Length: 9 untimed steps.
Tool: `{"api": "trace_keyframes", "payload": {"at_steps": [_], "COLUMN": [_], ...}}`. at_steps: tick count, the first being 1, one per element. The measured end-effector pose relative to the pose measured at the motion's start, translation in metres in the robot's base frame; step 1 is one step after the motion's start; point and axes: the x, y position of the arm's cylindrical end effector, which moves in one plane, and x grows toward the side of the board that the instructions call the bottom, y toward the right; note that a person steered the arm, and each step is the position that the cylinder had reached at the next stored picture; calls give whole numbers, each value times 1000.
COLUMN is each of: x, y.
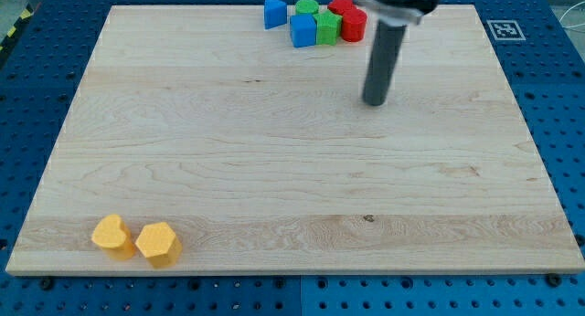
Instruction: Move your arm to the left side of the yellow heart
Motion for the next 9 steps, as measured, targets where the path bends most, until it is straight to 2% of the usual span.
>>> {"api": "trace_keyframes", "payload": {"at_steps": [3,4,6,7,8,9], "x": [-5,20,34,64,109,163], "y": [-135,-172,-269,-321,-341,-330]}}
